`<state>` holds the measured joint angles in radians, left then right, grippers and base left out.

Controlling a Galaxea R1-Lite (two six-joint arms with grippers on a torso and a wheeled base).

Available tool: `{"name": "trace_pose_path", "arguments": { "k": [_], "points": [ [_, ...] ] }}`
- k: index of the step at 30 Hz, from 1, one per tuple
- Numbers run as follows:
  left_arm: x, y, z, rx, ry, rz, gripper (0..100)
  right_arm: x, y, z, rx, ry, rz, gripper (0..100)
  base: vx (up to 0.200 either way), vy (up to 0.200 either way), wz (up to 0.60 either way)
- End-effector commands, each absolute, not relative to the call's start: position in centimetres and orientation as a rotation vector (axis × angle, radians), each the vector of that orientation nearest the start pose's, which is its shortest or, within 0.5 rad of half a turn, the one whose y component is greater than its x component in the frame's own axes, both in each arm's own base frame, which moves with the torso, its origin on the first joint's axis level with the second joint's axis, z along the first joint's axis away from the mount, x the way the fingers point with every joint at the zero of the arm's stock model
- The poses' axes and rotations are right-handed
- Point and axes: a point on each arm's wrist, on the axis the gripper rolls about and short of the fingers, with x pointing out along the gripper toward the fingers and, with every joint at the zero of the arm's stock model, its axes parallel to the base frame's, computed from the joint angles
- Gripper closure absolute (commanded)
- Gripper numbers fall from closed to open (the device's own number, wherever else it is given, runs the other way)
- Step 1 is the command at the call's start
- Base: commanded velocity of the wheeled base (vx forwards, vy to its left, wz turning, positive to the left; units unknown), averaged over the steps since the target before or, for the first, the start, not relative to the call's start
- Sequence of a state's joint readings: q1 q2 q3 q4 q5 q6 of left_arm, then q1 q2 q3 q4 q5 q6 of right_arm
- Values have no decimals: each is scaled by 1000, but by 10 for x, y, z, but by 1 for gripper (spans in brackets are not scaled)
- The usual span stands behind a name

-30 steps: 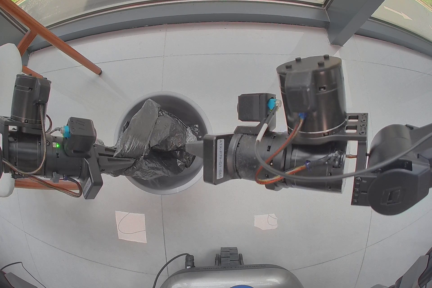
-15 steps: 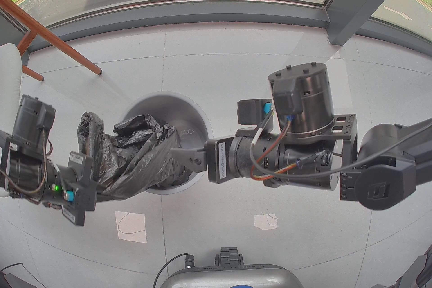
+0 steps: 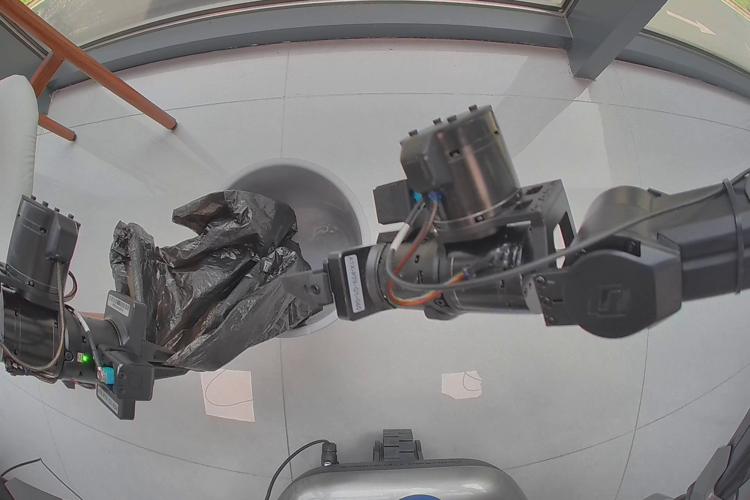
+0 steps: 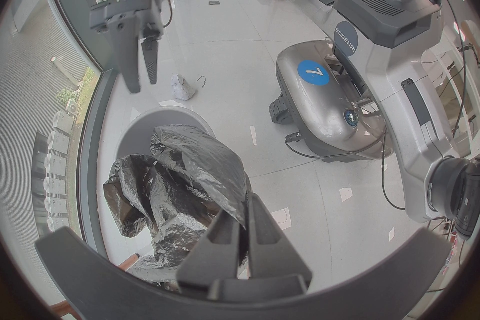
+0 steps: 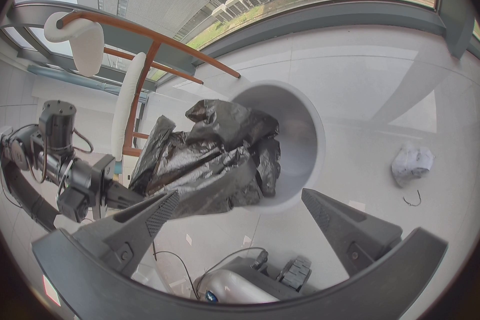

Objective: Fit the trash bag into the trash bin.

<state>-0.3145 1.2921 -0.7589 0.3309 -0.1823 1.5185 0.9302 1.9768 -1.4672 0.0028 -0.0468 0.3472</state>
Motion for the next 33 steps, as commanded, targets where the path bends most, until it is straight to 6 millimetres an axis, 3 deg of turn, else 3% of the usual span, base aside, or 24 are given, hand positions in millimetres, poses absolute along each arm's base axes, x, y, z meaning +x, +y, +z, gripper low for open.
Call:
{"name": "trace_pose_path", "arguments": {
  "k": [1,18,22,33],
  "points": [
    [164,-58,192,1440,330,-1013,100,255,344,197,56,618,773,0,0,0,0],
    [163,-66,192,1411,324,-1030,100,236,374,183,-40,662,841,0,0,0,0],
    [164,-66,194,1408,325,-1024,100,231,370,180,-52,686,839,0,0,0,0],
    [175,-70,194,1381,322,-981,100,208,335,182,-92,741,826,0,0,0,0]
  ]
}}
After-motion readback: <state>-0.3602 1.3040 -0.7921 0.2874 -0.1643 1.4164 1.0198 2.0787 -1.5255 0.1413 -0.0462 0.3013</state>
